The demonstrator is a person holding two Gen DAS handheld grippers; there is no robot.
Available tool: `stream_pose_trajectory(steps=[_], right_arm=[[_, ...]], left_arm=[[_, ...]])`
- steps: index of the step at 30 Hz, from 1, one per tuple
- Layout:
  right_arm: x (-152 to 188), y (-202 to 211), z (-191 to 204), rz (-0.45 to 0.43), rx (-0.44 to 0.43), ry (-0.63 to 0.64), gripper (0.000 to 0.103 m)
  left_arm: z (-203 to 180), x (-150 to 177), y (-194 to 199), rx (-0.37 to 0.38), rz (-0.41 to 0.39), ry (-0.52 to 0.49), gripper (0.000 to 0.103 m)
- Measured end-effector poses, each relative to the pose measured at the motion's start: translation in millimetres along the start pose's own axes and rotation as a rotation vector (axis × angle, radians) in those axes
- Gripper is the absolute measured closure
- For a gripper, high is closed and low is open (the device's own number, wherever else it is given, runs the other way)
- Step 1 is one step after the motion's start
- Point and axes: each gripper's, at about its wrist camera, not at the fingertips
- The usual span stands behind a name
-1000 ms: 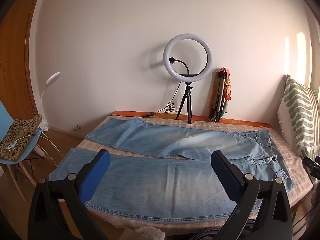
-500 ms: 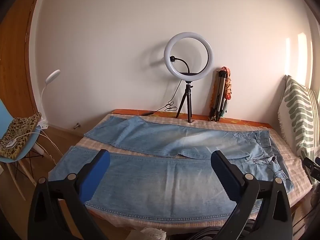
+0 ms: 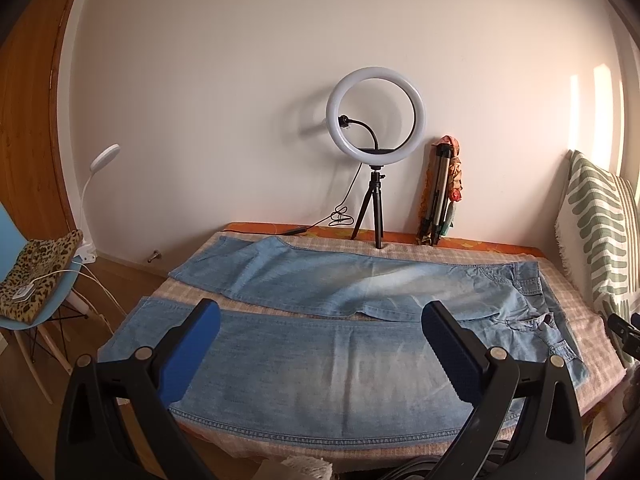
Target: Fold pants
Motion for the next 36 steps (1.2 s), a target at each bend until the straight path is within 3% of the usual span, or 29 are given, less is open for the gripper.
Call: stream_pose_trajectory(steps=[36], right_arm=[[-1.4,0.0,5.5,0.007,-0.01,-0.01,0.0]], left_arm=[[-1.8,-2.7,-1.0,0.011,0.006,-0.002,0.001]])
Point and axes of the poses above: each gripper's, at about its wrist camera, not at the fingertips, and y roughly against the way its jaws point, z to its left, x to its underside, and after that the axes turned 3 degrees about -z, right-handed
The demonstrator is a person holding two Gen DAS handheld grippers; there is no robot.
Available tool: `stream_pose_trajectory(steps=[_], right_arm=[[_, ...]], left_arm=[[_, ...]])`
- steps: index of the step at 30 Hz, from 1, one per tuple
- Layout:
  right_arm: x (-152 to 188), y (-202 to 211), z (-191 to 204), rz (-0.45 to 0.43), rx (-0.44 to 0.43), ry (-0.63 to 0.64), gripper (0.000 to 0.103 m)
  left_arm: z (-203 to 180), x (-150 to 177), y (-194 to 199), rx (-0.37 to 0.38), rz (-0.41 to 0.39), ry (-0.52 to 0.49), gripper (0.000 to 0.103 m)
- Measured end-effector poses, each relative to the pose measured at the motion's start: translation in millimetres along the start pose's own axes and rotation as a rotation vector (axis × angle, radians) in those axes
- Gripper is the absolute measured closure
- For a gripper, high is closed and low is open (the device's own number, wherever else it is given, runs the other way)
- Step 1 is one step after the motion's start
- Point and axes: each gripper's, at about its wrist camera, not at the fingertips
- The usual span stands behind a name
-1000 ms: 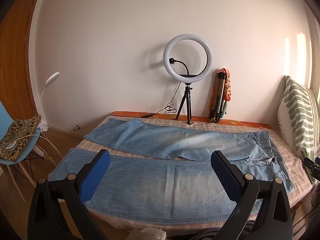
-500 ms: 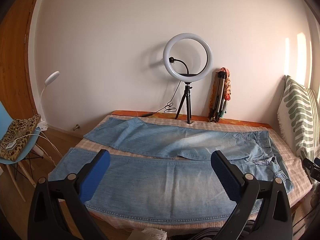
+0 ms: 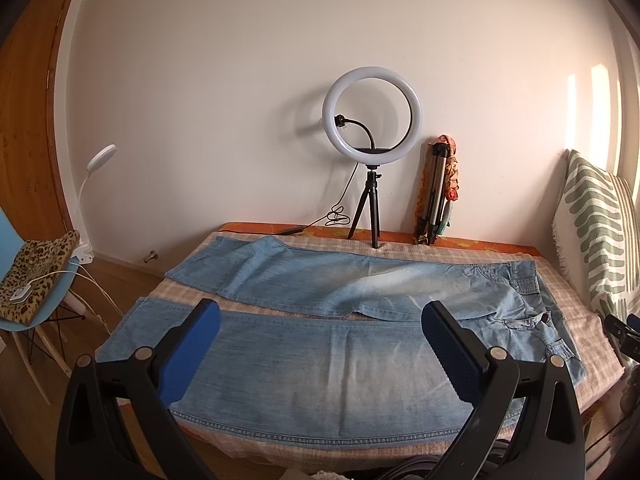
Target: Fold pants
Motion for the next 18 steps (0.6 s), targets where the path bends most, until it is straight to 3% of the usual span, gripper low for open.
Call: stream_pose_trajectory(steps=[18], right_arm=[[3,-3,11,0.001,-0.012,0.001,0.0]], left_arm=[[2,1,-1,0.0,-0.002,0.002,0.001]])
Point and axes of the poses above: each gripper's, at about its wrist camera, not at the fingertips, and y roughly against the way its jaws point, z to its left, x to its underside, and after that the axes turned 3 degrees about -z, right-handed
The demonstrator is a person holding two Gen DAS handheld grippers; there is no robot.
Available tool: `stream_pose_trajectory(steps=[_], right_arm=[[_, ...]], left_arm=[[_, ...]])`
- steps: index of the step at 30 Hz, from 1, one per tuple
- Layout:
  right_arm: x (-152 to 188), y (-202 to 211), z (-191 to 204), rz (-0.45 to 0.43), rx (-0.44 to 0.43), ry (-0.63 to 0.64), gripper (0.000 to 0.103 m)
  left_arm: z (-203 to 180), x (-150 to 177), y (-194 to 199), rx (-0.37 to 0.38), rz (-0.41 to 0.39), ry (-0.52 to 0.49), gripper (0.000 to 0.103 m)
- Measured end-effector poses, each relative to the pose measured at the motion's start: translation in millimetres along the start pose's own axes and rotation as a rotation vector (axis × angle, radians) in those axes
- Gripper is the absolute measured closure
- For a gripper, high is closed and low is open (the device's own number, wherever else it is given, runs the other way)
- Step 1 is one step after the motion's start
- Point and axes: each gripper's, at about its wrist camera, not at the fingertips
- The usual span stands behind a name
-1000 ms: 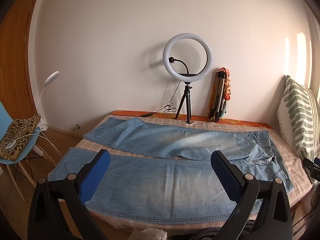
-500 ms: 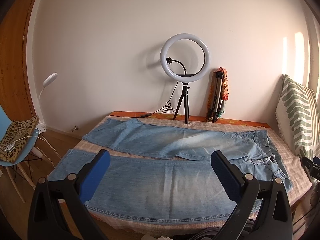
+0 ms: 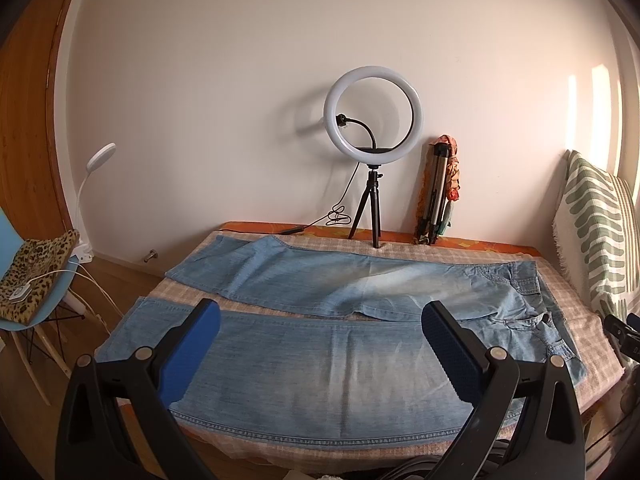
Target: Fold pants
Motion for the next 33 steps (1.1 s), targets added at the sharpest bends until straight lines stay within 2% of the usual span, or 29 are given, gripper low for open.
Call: stream_pose_trajectory(steps=[12,19,21,26,29,33], right_arm=[[-22,-7,8,-0.023,-0.028,0.05,0.0],[-55,-30,16,-0.052,-0.1,0.106,0.0],[-64,-40,22,-0.074,-0.146,0.143,0.0],[-88,-89,49,-0.006,-0.233,0.24,0.0],[-100,-126,64,0.051,-0.27,0.255,0.0],[-112,-174,84,0.115,-0.339,0.256,0.0]], left_arm=[[13,7,-14,0.006,0.014,-0.001,0.001],[39,11,-47,-0.061,0.087,-0.065,0.001],[49,10,-60,-0.072,0.113,-0.082,0.001],[75,5,-98,-0.078,0.192,-0.097,0.001],[86,-3,-120,-0.112,0.218,-0.11,0.001],[104,-19,-151,-0.116,0.245,-0.089,0.001]])
Point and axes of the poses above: each gripper's, at about its wrist camera, not at the fingertips, and y roughly against the way its jaws point, z to its left, x to its underside, and after that the axes turned 3 degrees about -z, right-handed
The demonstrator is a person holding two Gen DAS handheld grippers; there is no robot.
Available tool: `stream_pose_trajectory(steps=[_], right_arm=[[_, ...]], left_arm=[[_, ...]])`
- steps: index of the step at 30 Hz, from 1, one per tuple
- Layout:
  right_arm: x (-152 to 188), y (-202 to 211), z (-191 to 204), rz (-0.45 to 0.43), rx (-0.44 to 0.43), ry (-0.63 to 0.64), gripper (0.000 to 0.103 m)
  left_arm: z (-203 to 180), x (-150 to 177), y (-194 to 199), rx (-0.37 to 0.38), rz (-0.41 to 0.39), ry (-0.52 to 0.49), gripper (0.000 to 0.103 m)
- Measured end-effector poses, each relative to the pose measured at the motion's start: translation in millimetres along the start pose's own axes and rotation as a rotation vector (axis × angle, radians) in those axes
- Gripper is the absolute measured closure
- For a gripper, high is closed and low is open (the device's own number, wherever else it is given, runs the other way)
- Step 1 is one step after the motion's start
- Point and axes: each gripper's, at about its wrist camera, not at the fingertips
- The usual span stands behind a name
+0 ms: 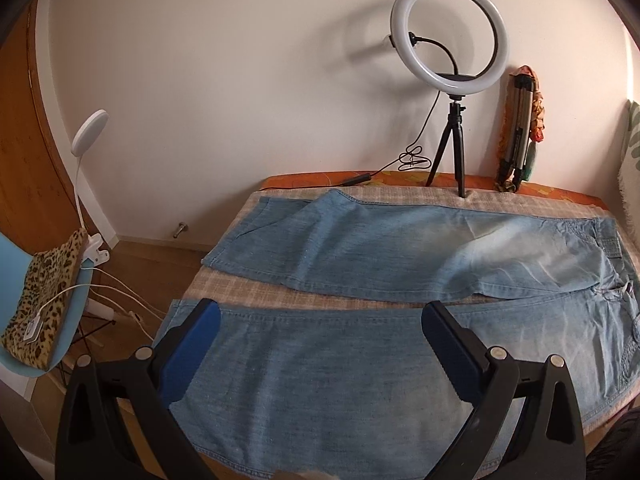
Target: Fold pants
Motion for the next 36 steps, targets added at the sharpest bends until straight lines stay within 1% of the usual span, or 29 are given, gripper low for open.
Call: stream_pose_trajectory(steps=[3,6,10,12,14,16,18,20,22,23,24,25,26,29,30,31,32,34,36], right_arm=[[-16,-43,3,0.044,-0.057,0.026,0.0],[-30,-91,7,0.093,-0.098,0.071,0.0],[-42,-154,11,0.156,-0.145,0.106,0.001],[-46,-187,11,0.192,-0.165,0.113,0.003],[-49,-220,9,0.231,-0.175,0.111,0.005],[-48,-249,6,0.271,-0.183,0.117,0.012],[-45,-274,5,0.303,-0.184,0.135,0.013],[-42,-292,4,0.323,-0.185,0.162,0.013],[-39,-305,4,0.335,-0.205,0.185,0.013],[-38,-309,4,0.34,-0.219,0.194,0.013],[-37,-314,4,0.346,-0.231,0.196,0.013],[-36,-321,3,0.353,-0.24,0.198,0.013],[-34,-324,3,0.361,-0.249,0.202,0.013],[-29,-334,4,0.377,-0.252,0.242,0.013],[-28,-336,5,0.381,-0.251,0.251,0.013],[-28,-339,4,0.385,-0.249,0.258,0.013],[-27,-342,4,0.388,-0.247,0.263,0.013],[-27,-350,4,0.394,-0.243,0.27,0.013],[-25,-356,5,0.403,-0.241,0.281,0.013]], left_arm=[[12,-16,-28,0.019,0.05,0.029,0.001],[22,-30,-62,0.01,0.108,0.052,0.001],[30,-49,-110,-0.02,0.152,0.044,0.001],[35,-60,-137,-0.02,0.18,0.055,0.001],[43,-71,-166,-0.015,0.213,0.088,0.001],[55,-83,-196,-0.014,0.251,0.138,0.002],[67,-95,-224,-0.018,0.284,0.184,0.003],[79,-105,-250,-0.039,0.309,0.23,0.006],[93,-113,-276,-0.051,0.337,0.287,0.016],[101,-116,-288,-0.048,0.349,0.327,0.018],[108,-117,-299,-0.041,0.357,0.365,0.024],[113,-118,-311,-0.033,0.367,0.404,0.026],[116,-118,-323,-0.026,0.376,0.433,0.026],[119,-119,-357,-0.052,0.403,0.475,0.026],[119,-119,-367,-0.049,0.41,0.49,0.028],[120,-119,-376,-0.045,0.414,0.511,0.032],[119,-119,-386,-0.042,0.419,0.536,0.034],[118,-120,-405,-0.039,0.425,0.573,0.035],[115,-120,-420,-0.055,0.427,0.589,0.035]])
Point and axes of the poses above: each gripper's, at about its wrist camera, not at the fingertips, and y roughly against the way its jaws point, z to its left, x to its underside, and after that the axes turned 3 degrees about -z, right-handed
